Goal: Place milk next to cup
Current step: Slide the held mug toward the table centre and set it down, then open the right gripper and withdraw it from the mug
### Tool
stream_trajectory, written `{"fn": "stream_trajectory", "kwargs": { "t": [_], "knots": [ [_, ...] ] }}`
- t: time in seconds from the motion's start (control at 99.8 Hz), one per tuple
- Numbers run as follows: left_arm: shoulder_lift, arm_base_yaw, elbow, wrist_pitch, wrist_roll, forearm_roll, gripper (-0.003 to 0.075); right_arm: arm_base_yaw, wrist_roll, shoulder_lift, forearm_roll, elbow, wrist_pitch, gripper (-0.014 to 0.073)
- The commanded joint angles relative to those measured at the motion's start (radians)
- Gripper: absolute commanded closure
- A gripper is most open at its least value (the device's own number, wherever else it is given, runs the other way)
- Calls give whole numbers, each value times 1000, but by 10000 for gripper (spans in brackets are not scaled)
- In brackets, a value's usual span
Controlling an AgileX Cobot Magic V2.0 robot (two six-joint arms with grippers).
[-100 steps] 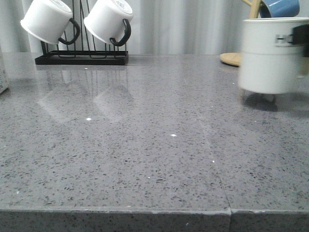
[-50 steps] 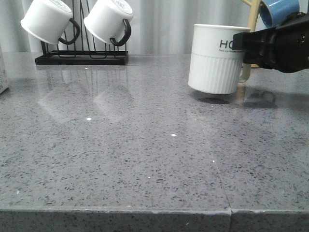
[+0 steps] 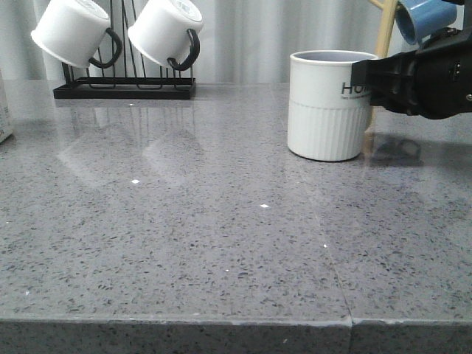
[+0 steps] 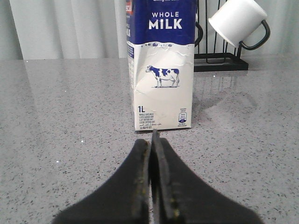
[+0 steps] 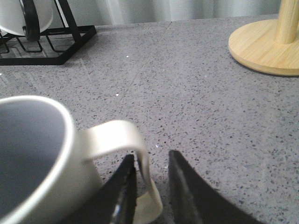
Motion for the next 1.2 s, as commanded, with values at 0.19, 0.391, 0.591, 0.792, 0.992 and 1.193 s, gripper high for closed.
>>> {"fn": "stream_trajectory", "kwargs": {
  "t": [0.19, 0.391, 0.591, 0.792, 0.992, 1.193],
  "knots": [
    [-30, -1, 60, -79, -11, -3, 741, -1, -8, -69, -3, 5, -58, 334],
    [-30, -1, 60, -79, -11, -3, 741, -2, -22, -145, -3, 106, -44, 334],
    [-30, -1, 60, -79, -11, -3, 741, -2, -22, -291, -3, 214, 12, 377],
    [-30, -1, 60, -79, -11, -3, 741, -2, -22, -521, -4, 285, 178, 615],
    [-30, -1, 60, -79, -11, -3, 741, -1, -21, -813, -4, 303, 389, 660],
    [-30, -1, 60, -79, -11, -3, 741, -1, -21, -1099, -4, 303, 648, 660]
  ]
}}
